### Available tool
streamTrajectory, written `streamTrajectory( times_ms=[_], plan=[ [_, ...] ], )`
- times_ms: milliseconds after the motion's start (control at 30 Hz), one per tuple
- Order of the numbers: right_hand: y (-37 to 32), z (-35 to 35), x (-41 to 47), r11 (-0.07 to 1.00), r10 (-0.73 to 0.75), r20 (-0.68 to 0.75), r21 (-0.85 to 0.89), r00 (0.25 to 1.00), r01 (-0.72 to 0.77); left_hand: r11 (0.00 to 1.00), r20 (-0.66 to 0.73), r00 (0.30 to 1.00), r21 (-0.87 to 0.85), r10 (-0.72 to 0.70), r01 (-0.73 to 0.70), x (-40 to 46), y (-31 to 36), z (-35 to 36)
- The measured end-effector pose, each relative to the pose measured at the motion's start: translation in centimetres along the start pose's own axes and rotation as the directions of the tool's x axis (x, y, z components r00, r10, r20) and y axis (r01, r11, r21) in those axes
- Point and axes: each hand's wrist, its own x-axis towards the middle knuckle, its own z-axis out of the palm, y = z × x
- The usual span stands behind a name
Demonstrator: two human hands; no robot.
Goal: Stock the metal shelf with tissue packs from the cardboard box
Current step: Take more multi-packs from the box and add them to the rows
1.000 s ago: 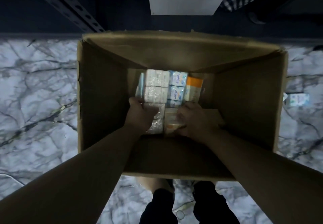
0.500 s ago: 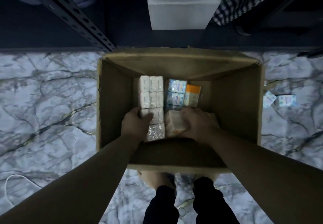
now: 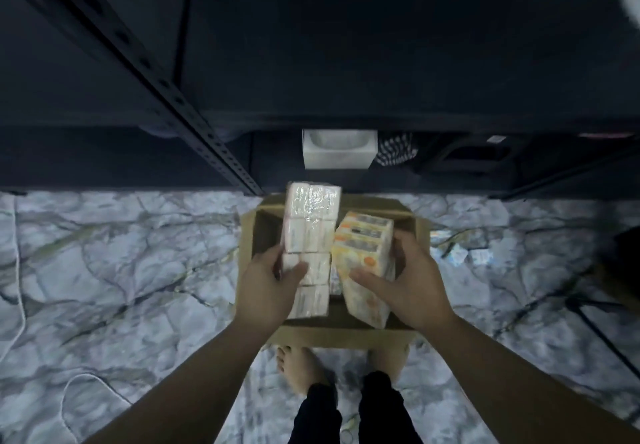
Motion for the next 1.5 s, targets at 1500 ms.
streamTrajectory(
  times_ms=[1500],
  plan=[
    [-47.6,-44.1,-3.6,0.669,-0.739,-0.225,-0.356,0.636,0.652,0.558,-0.140,0.556,0.418,0.819,-0.717,-8.6,54.6,-27.1]
  ],
)
